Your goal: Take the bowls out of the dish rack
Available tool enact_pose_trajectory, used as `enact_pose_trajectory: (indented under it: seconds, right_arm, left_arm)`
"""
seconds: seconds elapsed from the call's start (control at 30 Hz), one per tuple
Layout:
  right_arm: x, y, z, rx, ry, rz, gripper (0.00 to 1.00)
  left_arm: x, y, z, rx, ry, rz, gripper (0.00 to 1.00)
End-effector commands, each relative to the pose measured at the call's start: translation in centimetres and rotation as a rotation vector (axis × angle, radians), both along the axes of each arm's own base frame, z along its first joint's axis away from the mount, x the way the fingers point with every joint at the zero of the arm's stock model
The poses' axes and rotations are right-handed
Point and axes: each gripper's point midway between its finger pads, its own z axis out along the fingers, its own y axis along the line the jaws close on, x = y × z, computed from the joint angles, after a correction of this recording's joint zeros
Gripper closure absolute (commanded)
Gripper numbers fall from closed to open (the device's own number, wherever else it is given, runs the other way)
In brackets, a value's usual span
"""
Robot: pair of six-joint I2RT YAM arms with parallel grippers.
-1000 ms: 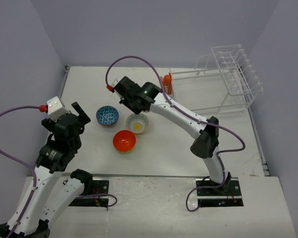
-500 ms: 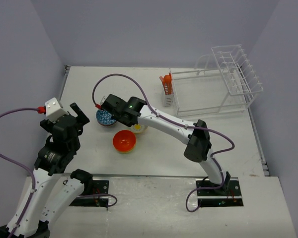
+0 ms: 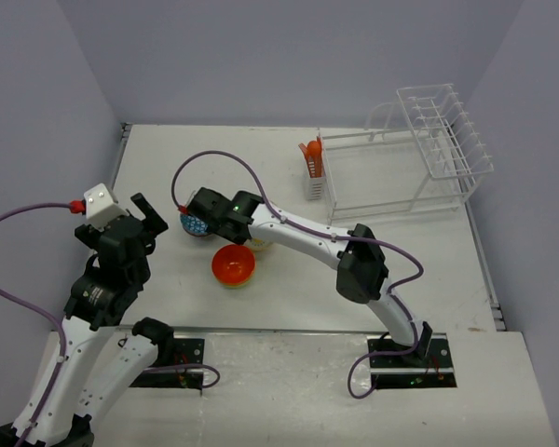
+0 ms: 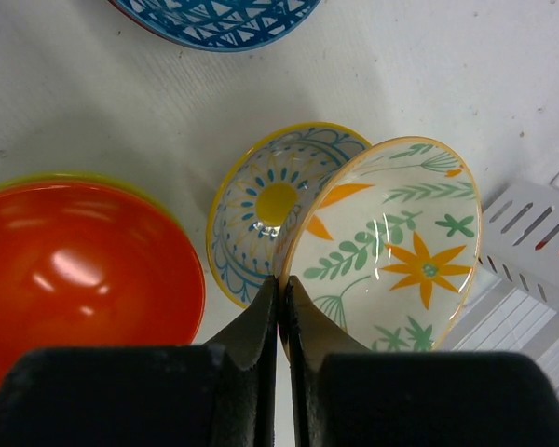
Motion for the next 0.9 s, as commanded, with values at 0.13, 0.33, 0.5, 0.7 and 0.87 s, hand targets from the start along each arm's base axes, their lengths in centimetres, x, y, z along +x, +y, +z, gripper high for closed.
enact_pose_trajectory:
  seconds: [0.13,0.33,0.5,0.7,0.87]
  right_arm:
    - [0.1,1.2,-0.6,0.032,-0.036,0.012,0.96]
    - [0.2,1.2,-0.9,0.024,-0.038,0.009,0.95]
    - [0.1,1.3,-1.8,0.02,-0.027,0.013,0.92]
    - [0.1,1.3,-2.0,0.024,-0.029,0.01,0.9]
    - [0.2,1.1,-2.3,0.014,-0.03,0.006,0.9]
  left_arm:
    - [0.1,0.1,1.3,-0.021,-0.041,0.007,0.0]
    - [0.2,0.0,1.2,-0.02,-0.037,-0.001,0.0]
    - [0.2,0.0,1.3,-0.021,-0.041,-0.001,0.0]
    - [0.3,-0.2,1.2,-0.02,-0.038,-0.012,0.0]
    - [0.3,-0.3,1.2,-0.019,-0.039,-0.014,0.0]
